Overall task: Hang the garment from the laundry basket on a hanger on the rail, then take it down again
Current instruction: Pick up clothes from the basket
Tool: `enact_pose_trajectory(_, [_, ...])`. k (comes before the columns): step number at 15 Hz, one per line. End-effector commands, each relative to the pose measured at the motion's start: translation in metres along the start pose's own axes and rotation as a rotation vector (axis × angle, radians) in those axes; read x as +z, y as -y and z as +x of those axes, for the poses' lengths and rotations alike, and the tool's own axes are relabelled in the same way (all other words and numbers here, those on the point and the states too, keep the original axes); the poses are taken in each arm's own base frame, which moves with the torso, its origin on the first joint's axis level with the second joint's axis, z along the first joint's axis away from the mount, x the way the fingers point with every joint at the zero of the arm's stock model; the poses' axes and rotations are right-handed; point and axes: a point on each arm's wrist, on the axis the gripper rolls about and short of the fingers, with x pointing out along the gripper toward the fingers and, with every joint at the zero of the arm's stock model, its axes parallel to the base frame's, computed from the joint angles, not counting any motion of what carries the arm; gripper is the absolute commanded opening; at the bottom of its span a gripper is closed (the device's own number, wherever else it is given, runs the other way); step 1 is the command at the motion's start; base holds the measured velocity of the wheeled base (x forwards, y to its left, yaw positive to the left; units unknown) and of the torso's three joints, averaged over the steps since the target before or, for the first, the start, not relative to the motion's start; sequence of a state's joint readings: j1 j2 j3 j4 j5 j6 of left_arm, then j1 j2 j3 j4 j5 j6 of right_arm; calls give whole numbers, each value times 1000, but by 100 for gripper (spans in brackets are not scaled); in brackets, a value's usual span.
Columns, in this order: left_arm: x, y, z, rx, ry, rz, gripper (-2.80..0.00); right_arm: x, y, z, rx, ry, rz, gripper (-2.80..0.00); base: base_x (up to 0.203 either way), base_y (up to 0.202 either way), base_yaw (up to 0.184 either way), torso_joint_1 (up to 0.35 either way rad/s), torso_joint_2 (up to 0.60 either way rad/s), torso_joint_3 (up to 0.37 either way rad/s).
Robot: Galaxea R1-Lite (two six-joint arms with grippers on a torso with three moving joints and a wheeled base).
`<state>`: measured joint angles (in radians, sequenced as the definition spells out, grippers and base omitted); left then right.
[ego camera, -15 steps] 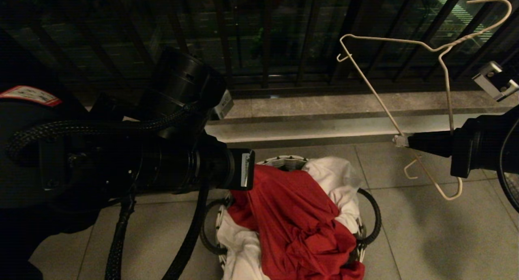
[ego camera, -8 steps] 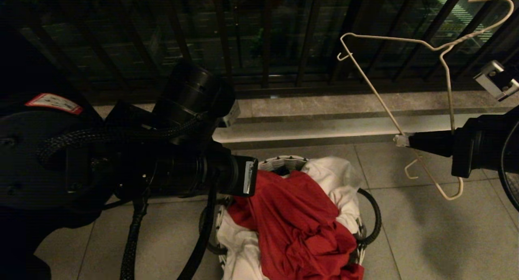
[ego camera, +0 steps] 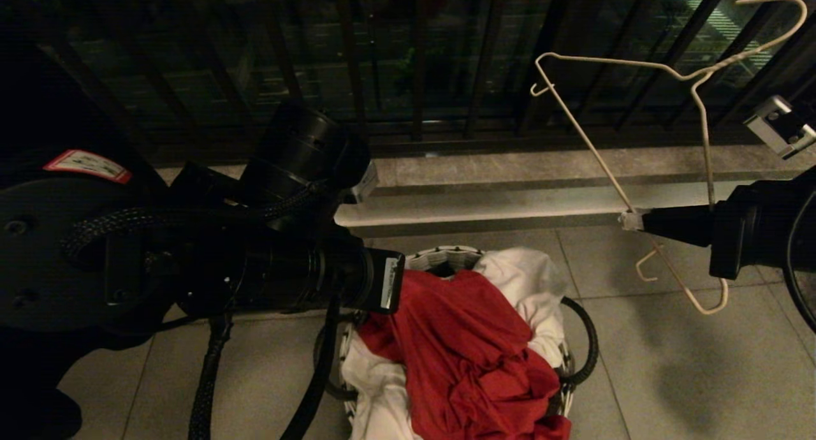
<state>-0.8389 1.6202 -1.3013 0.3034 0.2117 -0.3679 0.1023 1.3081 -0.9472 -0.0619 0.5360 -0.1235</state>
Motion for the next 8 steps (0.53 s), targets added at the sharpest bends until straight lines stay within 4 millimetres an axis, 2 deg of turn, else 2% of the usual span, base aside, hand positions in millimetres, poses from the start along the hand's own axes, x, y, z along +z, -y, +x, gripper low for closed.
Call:
enact_pose_trajectory(1, [0, 0, 1, 3, 0, -4, -280, 0, -1, -1, 4, 2, -3, -280, 0, 0, 0, 1, 2, 168])
enact_pose_trajectory(8, [5, -6, 4, 7, 14, -30, -280, 0, -5, -2, 20, 6, -9, -280, 0, 0, 0, 1, 3, 196])
